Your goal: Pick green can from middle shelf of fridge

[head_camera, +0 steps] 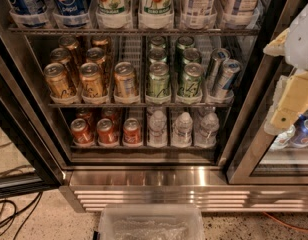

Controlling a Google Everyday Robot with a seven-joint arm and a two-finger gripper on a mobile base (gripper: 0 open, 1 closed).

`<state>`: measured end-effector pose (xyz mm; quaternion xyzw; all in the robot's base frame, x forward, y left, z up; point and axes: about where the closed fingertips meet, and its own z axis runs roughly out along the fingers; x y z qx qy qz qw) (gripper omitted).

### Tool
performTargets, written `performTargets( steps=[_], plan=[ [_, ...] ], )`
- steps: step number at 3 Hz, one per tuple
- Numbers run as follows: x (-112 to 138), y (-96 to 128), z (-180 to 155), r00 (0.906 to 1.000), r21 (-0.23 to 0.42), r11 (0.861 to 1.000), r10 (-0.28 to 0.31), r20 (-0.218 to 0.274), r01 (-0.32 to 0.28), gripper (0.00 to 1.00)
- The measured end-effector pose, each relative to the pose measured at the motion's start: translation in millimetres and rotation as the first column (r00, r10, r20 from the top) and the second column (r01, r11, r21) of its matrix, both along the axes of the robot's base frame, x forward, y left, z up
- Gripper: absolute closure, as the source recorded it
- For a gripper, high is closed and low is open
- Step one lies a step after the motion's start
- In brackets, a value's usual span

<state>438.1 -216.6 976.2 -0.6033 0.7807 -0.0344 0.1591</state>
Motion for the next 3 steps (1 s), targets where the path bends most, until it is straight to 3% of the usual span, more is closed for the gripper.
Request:
performTargets(
  steps=[1, 2, 3],
  plan=[
    [-0.5, 1.3, 0.6, 1.0000, 0.003, 1.000, 0.001, 0.007, -0.001, 0.00],
    [-10.5, 12.8, -16.9, 0.9998, 0.056, 0.998, 0.018, 0.010, -0.018, 0.00],
    [-32.0, 35.9, -52.2, 0.9996, 0.167, 0.986, 0.014, 0.025, -0.018, 0.00]
  ],
)
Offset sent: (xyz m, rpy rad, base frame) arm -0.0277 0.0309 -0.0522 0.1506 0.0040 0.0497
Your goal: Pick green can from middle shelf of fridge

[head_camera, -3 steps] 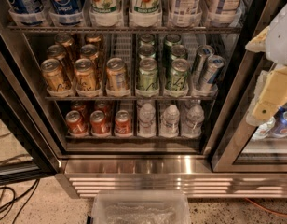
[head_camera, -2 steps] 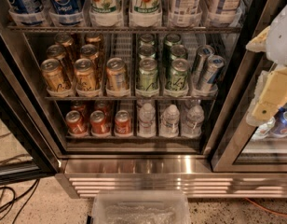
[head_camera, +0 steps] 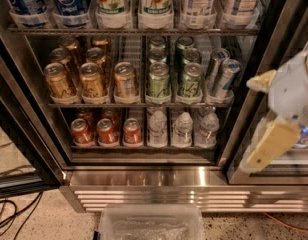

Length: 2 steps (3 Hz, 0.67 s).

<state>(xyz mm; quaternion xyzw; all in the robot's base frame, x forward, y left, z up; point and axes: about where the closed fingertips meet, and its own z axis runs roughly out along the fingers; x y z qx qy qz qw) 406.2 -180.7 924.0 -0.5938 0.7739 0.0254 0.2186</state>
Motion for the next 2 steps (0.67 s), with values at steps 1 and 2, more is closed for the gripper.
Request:
performTargets(
  steps=[1, 2],
  plan=[
    [-24.4, 26.2, -38.3, 0.9995, 0.129, 0.991, -0.024, 0.023, 0.020, 0.00],
    [-44.6, 41.2, -88.8, 0.9963, 0.254, 0.965, -0.081, 0.030, 0.071, 0.00]
  ],
)
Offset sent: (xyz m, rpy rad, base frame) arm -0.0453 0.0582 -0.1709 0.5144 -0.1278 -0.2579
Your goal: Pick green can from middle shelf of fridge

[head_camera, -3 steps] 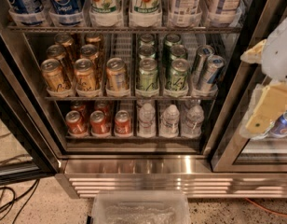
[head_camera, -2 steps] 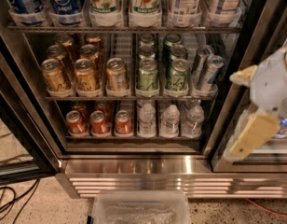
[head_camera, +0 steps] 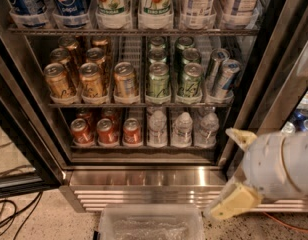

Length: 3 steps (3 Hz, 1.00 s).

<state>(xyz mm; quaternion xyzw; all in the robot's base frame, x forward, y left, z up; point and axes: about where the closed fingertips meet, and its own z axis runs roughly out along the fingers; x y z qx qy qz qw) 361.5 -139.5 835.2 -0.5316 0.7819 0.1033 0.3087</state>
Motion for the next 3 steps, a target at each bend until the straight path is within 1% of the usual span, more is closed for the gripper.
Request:
performTargets(
  steps=[1, 2, 3],
  plan=[
    [-20.8, 12.0, -62.2, 0.9983, 0.103, 0.993, -0.057, 0.008, 0.056, 0.00],
    [-32.8, 27.6, -119.7, 0.9913, 0.209, 0.970, -0.130, 0.017, 0.124, 0.00],
    [-19.5, 30.7, -114.6, 0.9813, 0.232, 0.961, -0.176, 0.078, 0.154, 0.00]
  ],
)
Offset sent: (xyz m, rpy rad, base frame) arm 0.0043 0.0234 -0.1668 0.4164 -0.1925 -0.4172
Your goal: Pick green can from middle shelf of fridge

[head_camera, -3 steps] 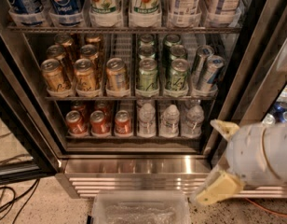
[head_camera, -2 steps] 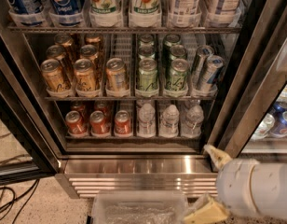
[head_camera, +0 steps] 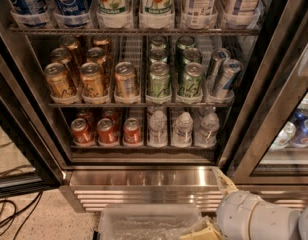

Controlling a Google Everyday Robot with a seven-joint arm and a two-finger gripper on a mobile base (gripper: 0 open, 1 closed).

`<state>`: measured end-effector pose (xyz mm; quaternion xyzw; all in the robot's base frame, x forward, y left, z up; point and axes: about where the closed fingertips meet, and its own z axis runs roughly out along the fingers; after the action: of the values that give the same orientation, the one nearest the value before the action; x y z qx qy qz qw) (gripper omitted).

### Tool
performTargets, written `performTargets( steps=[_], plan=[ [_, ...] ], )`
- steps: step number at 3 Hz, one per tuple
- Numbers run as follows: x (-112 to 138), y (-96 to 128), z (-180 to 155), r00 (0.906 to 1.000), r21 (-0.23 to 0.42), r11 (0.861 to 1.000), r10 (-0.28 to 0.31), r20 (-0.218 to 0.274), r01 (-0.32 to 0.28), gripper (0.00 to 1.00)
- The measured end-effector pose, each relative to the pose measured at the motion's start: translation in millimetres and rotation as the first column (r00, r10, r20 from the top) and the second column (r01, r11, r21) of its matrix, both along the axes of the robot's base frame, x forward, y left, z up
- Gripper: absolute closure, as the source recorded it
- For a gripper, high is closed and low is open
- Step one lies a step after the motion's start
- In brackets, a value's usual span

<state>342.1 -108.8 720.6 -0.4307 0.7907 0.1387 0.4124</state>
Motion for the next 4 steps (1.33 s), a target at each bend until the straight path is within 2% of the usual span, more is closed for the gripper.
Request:
performTargets(
  steps=[1, 2, 3, 4],
  plan=[
    [0.0, 0.2, 0.4, 1.0000, -0.001, 1.000, 0.000, 0.001, 0.000, 0.00],
    [13.7, 5.3, 4.0, 0.9970, 0.011, 1.000, -0.015, 0.075, 0.015, 0.00],
    [45.8, -4.4, 13.2, 0.9703, 0.098, 0.989, -0.131, 0.203, 0.113, 0.00],
    [67.0, -10.9, 21.1, 0.9238, 0.138, 0.978, -0.195, 0.330, 0.157, 0.00]
  ],
)
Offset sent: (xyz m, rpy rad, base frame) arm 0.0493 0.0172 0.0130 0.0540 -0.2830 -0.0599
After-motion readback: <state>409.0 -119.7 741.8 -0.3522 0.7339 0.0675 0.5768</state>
